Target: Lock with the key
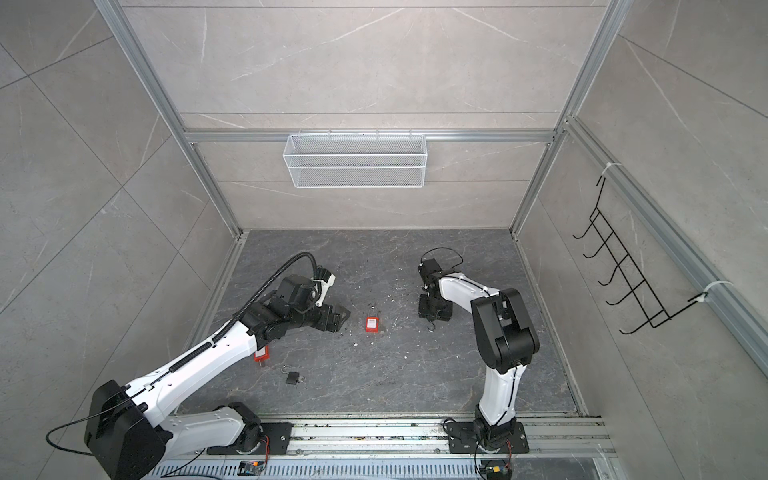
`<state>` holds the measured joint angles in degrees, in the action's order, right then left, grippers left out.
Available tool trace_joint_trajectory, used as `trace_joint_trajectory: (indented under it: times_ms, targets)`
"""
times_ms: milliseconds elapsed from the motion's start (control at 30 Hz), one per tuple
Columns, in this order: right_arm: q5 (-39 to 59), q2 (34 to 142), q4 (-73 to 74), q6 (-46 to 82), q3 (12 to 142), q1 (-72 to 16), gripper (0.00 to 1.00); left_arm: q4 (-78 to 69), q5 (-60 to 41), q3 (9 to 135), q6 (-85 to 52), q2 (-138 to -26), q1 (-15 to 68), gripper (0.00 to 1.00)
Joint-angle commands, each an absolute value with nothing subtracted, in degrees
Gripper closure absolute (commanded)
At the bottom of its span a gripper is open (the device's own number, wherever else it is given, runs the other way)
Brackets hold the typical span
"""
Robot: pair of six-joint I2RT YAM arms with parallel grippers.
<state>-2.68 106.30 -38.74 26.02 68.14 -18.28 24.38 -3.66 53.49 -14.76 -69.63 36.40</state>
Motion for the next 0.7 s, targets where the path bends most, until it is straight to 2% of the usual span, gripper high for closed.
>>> trace_joint_trajectory:
  times_ms: [0,400,667]
  targets:
    - [-3.96,102.34,-37.68,29.92,65.18,-18.01,0.47,23.60,-5.43,52.84,-15.45,-69.74,36.65,0.07]
    - [1.96,100.29,-34.62,30.14,59.37,-18.34,0.48,22.68,-6.51,52.05,-16.02,-69.87,36.90,0.07]
    - [6.69,97.55,-33.05,30.15,57.21,-22.00,0.47,22.03,-6.58,50.73,-16.62,-69.43,36.95,0.07]
